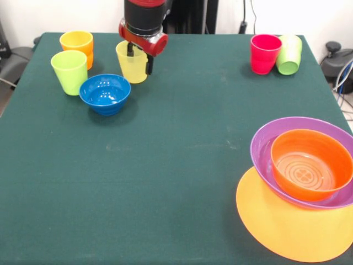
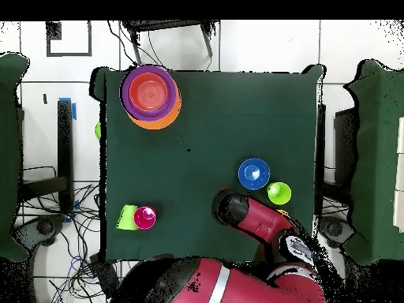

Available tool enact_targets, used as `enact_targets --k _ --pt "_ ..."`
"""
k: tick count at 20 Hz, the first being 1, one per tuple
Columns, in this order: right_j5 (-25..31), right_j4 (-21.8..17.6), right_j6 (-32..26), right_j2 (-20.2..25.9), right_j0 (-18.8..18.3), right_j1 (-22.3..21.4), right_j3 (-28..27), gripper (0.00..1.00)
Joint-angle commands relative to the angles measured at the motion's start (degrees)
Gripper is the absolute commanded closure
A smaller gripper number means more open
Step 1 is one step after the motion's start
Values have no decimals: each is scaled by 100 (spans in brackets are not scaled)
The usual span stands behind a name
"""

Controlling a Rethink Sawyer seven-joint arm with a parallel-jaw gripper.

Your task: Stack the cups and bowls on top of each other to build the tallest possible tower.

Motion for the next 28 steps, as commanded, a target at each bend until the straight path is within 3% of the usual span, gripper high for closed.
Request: enact_targets --k 1,28 --pt "-102 87 867 614 1 89 75 0" --pt "649 148 769 420 253 -129 -161 0"
